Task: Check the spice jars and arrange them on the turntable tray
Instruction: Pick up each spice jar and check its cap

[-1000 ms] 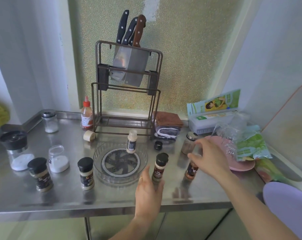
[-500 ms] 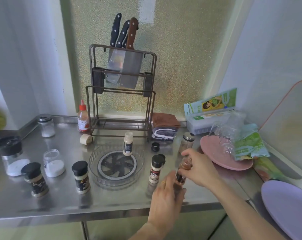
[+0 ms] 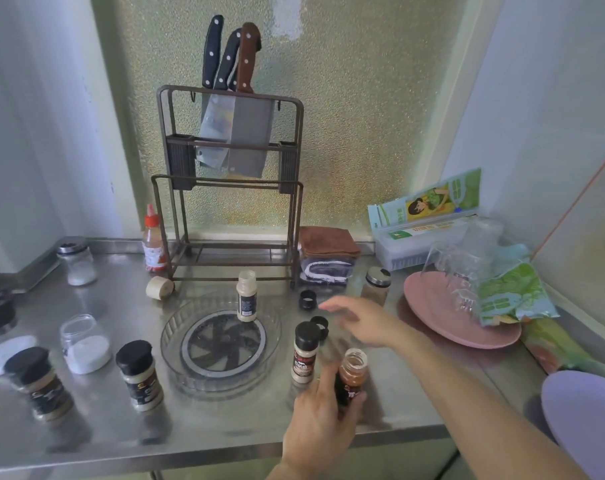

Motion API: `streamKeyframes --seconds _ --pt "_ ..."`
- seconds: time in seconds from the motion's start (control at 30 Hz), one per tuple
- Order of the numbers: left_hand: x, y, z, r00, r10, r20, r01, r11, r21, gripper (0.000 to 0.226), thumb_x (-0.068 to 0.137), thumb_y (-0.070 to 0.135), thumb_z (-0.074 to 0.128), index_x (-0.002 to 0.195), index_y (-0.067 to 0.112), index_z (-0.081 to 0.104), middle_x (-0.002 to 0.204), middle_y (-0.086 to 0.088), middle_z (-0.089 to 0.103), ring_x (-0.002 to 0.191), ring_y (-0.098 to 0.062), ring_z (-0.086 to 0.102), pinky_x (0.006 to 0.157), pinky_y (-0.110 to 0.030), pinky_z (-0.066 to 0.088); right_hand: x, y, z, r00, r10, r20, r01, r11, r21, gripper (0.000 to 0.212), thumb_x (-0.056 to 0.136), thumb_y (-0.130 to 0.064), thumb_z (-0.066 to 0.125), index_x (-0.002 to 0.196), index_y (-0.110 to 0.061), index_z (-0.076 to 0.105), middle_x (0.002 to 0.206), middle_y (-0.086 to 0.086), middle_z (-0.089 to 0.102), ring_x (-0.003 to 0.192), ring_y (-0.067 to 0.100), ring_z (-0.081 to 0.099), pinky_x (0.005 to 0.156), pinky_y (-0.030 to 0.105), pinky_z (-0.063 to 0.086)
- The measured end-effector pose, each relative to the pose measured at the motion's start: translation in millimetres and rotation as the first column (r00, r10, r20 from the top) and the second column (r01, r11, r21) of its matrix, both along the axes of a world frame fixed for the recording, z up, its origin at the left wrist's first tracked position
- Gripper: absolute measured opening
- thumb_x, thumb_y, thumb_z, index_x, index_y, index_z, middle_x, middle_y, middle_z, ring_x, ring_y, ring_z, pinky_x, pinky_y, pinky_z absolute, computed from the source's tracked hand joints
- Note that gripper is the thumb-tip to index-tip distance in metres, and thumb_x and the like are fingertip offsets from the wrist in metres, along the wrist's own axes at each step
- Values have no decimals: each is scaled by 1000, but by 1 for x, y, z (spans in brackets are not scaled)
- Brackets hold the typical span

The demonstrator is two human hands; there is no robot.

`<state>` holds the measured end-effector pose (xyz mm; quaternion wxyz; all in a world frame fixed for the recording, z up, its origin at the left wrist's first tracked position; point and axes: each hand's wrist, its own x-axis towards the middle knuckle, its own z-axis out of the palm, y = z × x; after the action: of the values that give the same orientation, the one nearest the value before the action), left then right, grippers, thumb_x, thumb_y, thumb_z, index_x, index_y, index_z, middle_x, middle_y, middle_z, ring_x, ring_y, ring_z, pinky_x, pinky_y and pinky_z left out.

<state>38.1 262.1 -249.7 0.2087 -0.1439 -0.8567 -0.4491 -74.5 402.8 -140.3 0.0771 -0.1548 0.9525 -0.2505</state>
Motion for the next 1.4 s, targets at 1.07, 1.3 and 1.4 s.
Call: streamKeyframes --seconds 1.07,1.3,1.4 --pt "20 -6 26 991 -128 46 125 990 60 44 98 59 49 132 30 52 103 12 61 92 -13 60 81 -36 52 113 15 78 997 52 -65 -47 996 77 40 83 -10 82 116 -30 73 99 -20 70 94 -5 69 90 19 58" --pt "45 -28 47 983 -171 -69 179 973 144 34 100 47 57 129 29 56 101 14 55 88 -8 56 79 -31 51 132 0 110 999 48 9 -49 986 160 33 84 -49 79 111 -32 71 96 -12 74 78 -3 70 79 23 57" --pt "48 -40 58 979 -178 -103 193 967 165 30 100 42 60 127 31 57 104 13 56 89 -10 59 79 -32 52 135 -10 118 995 101 27 -103 989 107 25 85 -33 82 108 -31 72 95 -7 75 79 5 72 86 36 61"
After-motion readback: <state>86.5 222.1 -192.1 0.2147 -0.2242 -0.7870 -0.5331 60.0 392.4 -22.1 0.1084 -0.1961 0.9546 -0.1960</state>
